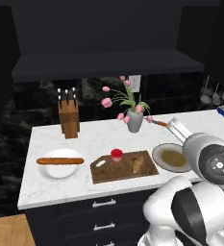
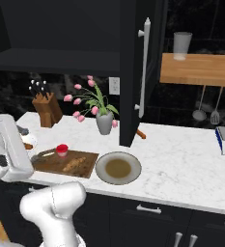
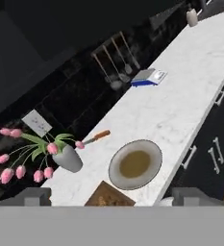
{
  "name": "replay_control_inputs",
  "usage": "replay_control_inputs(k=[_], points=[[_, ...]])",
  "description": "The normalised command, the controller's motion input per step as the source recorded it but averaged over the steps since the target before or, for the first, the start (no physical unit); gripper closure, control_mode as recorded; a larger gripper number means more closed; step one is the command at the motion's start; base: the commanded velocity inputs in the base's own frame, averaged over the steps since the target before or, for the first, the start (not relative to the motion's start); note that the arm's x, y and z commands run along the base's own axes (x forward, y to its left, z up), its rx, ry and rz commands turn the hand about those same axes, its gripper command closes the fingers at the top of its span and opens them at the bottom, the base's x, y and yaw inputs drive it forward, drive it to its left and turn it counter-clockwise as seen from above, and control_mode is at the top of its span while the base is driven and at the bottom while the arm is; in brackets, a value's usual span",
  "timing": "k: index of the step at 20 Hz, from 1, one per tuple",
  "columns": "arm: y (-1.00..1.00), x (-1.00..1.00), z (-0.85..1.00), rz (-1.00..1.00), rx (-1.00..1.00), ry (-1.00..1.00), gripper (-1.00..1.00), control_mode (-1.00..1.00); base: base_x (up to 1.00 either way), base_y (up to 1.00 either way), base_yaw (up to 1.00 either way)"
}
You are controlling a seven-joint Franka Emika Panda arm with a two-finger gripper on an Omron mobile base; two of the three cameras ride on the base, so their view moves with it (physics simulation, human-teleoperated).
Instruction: From the different types of pastries on the counter, select a croissant and place it on the cutting board. Then retrieve a jar of jam from the cabinet and place it alongside the croissant on the cutting board.
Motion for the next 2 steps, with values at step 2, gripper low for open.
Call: replay_control_inputs(k=[2], points=[[-0.89,-1.0,0.37,0.12,0.25,0.02,-1.0,-1.0,0.0,0.0,0.0]])
